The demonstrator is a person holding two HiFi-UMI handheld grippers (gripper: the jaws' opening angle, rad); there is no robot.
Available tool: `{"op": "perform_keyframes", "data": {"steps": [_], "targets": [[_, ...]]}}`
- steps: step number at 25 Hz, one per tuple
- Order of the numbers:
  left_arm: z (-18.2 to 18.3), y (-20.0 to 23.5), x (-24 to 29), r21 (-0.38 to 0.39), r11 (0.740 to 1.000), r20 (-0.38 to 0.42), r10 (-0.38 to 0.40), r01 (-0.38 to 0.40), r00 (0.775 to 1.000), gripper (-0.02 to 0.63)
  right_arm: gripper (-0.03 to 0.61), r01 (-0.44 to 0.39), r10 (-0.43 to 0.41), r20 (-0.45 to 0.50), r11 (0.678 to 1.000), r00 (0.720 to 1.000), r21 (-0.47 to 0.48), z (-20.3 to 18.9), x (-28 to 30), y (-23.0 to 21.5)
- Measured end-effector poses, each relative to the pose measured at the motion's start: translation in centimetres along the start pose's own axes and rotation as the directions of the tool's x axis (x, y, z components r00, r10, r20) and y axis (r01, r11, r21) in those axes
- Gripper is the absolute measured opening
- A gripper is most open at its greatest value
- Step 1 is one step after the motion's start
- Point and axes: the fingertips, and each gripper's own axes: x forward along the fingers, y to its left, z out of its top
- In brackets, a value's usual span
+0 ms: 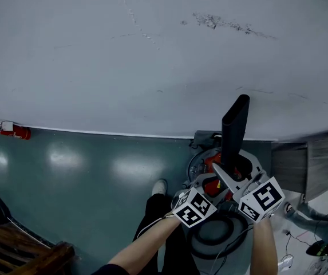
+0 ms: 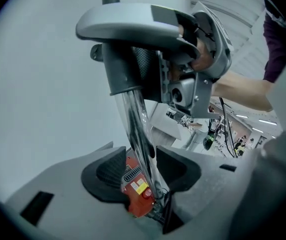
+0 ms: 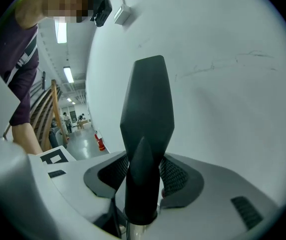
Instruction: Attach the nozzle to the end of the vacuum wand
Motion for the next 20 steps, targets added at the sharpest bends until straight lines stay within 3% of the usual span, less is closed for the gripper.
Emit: {"op": "perform_keyframes", "data": {"steps": [5,10,20], "targets": [[0.1,0.2,-1.4,0.006,1.0,-0.043,0.023,-0.022,0.999,0.202,0.19,0.014,-0.014,-0.009,1.0,1.0,0.01,0.1,-1.4,0.4],[2.6,-0.3,-4.2,0.026,0.998,-0.028,0.053,-0.052,0.998,0.202,0.19,0.075,-0.075,0.003,0.996,0.997,0.055,0.9,-3.7,0.2],[15.2,-3.9,-13.9,0.021,0.991,0.17,0.127,-0.132,0.977,0.197,0.189,0.117,-0.159,0.155,0.961,0.975,0.25,6.9,-10.0,3.7]]}}
